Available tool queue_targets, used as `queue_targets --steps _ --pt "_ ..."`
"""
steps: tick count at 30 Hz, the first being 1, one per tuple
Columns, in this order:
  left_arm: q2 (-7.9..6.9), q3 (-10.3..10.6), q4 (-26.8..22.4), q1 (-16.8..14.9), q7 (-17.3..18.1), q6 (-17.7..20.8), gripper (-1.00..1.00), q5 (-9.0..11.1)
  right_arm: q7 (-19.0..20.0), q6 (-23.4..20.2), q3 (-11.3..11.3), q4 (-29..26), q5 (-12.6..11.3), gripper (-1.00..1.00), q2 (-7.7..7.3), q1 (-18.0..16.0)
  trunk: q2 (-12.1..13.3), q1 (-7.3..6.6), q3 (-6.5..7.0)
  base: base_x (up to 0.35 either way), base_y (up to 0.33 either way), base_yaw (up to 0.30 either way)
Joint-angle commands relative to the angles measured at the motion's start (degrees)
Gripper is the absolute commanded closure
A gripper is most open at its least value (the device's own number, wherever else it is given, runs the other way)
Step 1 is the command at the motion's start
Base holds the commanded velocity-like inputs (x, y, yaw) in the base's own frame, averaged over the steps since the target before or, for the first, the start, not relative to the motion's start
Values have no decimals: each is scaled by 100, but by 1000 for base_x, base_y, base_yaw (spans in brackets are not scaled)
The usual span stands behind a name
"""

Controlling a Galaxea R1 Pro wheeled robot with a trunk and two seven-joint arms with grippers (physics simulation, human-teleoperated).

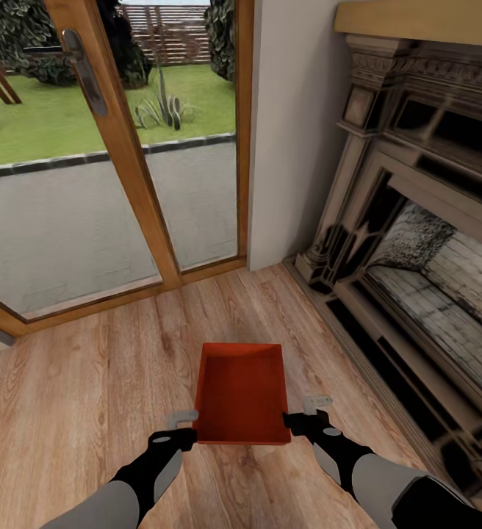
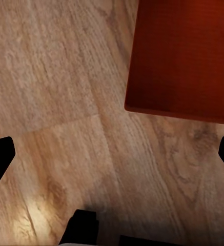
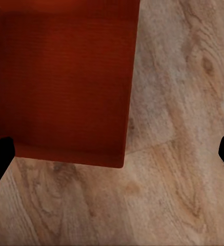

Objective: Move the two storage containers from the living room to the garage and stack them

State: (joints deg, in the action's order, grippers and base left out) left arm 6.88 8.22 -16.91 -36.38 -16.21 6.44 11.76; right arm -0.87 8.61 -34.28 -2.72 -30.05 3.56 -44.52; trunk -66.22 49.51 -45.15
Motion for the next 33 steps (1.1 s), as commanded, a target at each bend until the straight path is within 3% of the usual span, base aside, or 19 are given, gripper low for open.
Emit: queue_targets --steps 1,17,22,27,33 --pt "-1 47 -29 0 -41 25 -100 53 -24 20 -50 7 -50 -100 3 -4 -2 0 -4 0 0 0" --pt "6 24 -93 0 -58 -56 -100 81 -78 -39 -45 8 -27 -100 77 -4 -2 0 -4 0 0 0" --pt "9 38 -532 0 -63 -58 -100 59 -187 216 -26 13 -70 -100 74 -4 -2 0 -4 0 0 0" --pt "11 23 -636 0 -385 -62 -100 65 -186 249 -31 9 -306 -100 74 -4 -2 0 -4 0 0 0" --pt "12 78 -649 0 -650 -71 -100 35 -179 228 -34 15 -358 -100 75 -4 -2 0 -4 100 0 0"
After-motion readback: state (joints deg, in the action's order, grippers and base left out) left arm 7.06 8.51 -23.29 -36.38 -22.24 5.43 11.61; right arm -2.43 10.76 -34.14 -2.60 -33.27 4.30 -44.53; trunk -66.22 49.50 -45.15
